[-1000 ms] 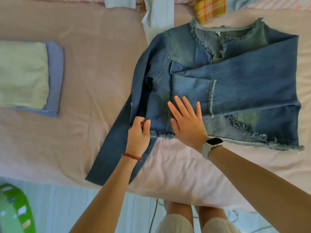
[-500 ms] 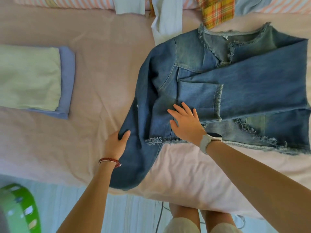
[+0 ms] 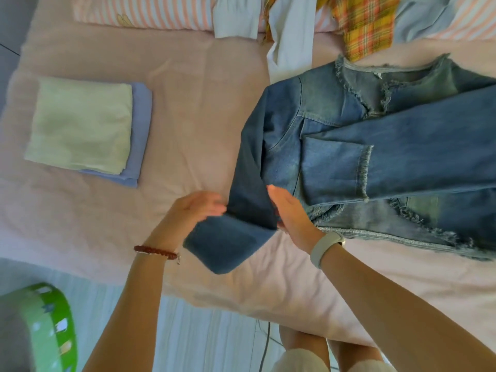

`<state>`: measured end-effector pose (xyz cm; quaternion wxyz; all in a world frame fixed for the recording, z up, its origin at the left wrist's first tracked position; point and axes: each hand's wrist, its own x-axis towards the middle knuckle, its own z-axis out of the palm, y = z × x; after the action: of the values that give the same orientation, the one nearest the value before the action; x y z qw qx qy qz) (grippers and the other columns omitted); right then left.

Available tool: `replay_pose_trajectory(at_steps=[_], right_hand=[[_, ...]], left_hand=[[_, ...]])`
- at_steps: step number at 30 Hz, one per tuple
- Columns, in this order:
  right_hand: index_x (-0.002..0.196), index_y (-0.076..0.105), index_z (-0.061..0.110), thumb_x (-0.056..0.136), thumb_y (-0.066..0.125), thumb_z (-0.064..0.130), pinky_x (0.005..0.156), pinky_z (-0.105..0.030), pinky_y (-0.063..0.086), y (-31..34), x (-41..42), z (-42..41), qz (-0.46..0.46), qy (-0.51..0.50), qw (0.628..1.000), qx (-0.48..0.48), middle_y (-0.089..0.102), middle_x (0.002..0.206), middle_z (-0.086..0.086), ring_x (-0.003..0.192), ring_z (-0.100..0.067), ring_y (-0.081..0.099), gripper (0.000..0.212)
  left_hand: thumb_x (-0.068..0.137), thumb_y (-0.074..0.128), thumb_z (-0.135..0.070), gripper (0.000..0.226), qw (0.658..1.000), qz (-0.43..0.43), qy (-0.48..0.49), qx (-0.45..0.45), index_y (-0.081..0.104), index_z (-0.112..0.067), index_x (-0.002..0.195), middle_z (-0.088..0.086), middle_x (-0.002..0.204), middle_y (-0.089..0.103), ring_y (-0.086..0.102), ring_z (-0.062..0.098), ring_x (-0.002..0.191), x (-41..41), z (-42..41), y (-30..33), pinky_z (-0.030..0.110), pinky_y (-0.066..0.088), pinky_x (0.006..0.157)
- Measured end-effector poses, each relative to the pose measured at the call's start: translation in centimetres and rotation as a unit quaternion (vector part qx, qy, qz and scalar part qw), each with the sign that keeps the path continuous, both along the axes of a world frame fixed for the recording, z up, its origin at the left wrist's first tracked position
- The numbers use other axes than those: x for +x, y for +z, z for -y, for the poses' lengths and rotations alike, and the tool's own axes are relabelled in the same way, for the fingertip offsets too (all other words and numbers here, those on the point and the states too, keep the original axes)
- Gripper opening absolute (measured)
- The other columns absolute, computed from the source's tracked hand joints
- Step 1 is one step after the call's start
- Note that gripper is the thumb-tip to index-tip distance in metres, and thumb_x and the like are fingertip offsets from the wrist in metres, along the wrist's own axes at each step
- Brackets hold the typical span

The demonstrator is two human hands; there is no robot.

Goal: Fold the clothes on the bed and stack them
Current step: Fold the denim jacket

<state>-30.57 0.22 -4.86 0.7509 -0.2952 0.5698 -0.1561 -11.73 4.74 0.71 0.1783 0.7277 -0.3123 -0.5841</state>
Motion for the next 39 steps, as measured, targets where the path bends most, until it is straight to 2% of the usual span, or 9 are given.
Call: replay_pose_trajectory(at_steps=[2,7,12,15,18,22,28,33,39], right_hand=[[0.105,0.059,0.008,0.091,0.055,0.033,0.092,-0.033,0.046,-0.7,0.2,-0.7,-0.063,0.054,0.996,-0.026,0.065,0.105,-0.009,0.101,-0.024,0.06,0.029],[0.101,0.055,0.002,0.09,0.05,0.012,0.072,-0.027,0.038,-0.8,1.6,-1.3,-0.195,0.198,0.957,-0.083,0.054,0.091,-0.009,0.089,-0.026,0.052,0.015],[0.093,0.055,0.008,0.094,0.049,0.009,0.068,-0.033,0.047,4.6,-1.2,1.9,-0.037,0.189,0.974,-0.117,0.056,0.083,-0.01,0.076,-0.019,0.053,0.006],[0.094,0.061,0.013,0.092,0.052,0.005,0.057,-0.017,0.049,8.1,-6.4,5.7,-0.006,0.147,0.985,-0.09,0.062,0.079,0.0,0.066,-0.004,0.06,0.012],[0.093,0.063,0.017,0.088,0.055,-0.001,0.059,-0.008,0.042,9.6,-13.0,9.5,-0.155,0.125,0.961,-0.193,0.062,0.082,0.004,0.064,0.006,0.057,0.021],[0.129,0.051,0.016,0.088,0.049,0.005,0.081,-0.031,0.042,6.9,-20.9,11.6,-0.429,0.023,0.867,-0.252,0.053,0.117,-0.008,0.104,-0.025,0.054,0.043],[0.141,0.037,0.023,0.09,0.055,0.03,0.098,-0.044,0.035,1.2,-21.9,5.0,-0.478,0.187,0.797,-0.317,0.041,0.136,-0.007,0.126,-0.029,0.037,0.055],[0.149,0.007,0.029,0.084,0.051,0.06,0.112,-0.05,0.017,-2.3,-19.9,1.5,-0.467,0.219,0.832,-0.204,0.006,0.156,-0.002,0.144,-0.021,0.002,0.084],[0.144,0.023,0.005,0.09,0.057,0.032,0.105,-0.043,0.025,-2.1,-19.3,4.8,-0.441,-0.059,0.89,-0.105,0.025,0.148,-0.014,0.136,-0.031,0.022,0.07]], left_hand=[[0.095,0.049,-0.011,0.025,0.994,0.109,0.012,0.0,0.059,-0.007,0.117,-0.002,0.111,0.066,0.058,0.007,0.097,0.5,-0.4,-1.9,0.017,0.04,0.083],[0.098,0.041,-0.011,0.026,0.996,0.059,0.036,0.057,0.052,-0.006,0.121,0.01,0.113,0.06,0.059,0.021,0.097,-1.1,-2.5,-4.1,0.021,0.044,0.079],[0.095,0.05,-0.012,0.019,0.985,0.105,0.105,-0.086,0.053,-0.023,0.111,0.0,0.109,0.059,0.059,0.016,0.091,-2.2,0.6,-2.8,0.024,0.045,0.079],[0.096,0.048,-0.017,0.031,0.976,0.138,0.024,-0.164,0.048,-0.019,0.126,-0.007,0.122,0.048,0.047,0.009,0.106,-4.8,4.7,-0.8,0.012,0.037,0.082],[0.094,0.049,-0.022,0.038,0.95,0.169,-0.09,-0.248,0.047,-0.012,0.131,0.003,0.128,0.047,0.045,0.017,0.116,-9.0,8.8,0.2,0.024,0.037,0.096],[0.09,0.05,-0.033,0.057,0.885,0.279,-0.291,-0.234,0.034,-0.016,0.142,0.01,0.149,0.029,0.025,0.031,0.136,-15.0,12.8,-2.3,0.044,0.028,0.109],[0.089,0.056,-0.038,0.072,0.818,0.357,-0.431,-0.13,0.015,-0.029,0.147,0.001,0.157,-0.002,-0.002,0.027,0.143,-18.4,15.6,-7.0,0.055,0.015,0.112],[0.083,0.064,-0.039,0.078,0.847,0.39,-0.322,-0.163,0.021,-0.026,0.147,0.009,0.157,-0.002,-0.005,0.031,0.143,-18.6,12.3,-7.6,0.054,0.01,0.112],[0.086,0.065,-0.019,0.06,0.944,0.239,-0.169,-0.153,0.038,-0.012,0.139,0.012,0.154,0.013,0.007,0.027,0.144,-18.5,7.6,-8.1,0.036,0.014,0.114]])
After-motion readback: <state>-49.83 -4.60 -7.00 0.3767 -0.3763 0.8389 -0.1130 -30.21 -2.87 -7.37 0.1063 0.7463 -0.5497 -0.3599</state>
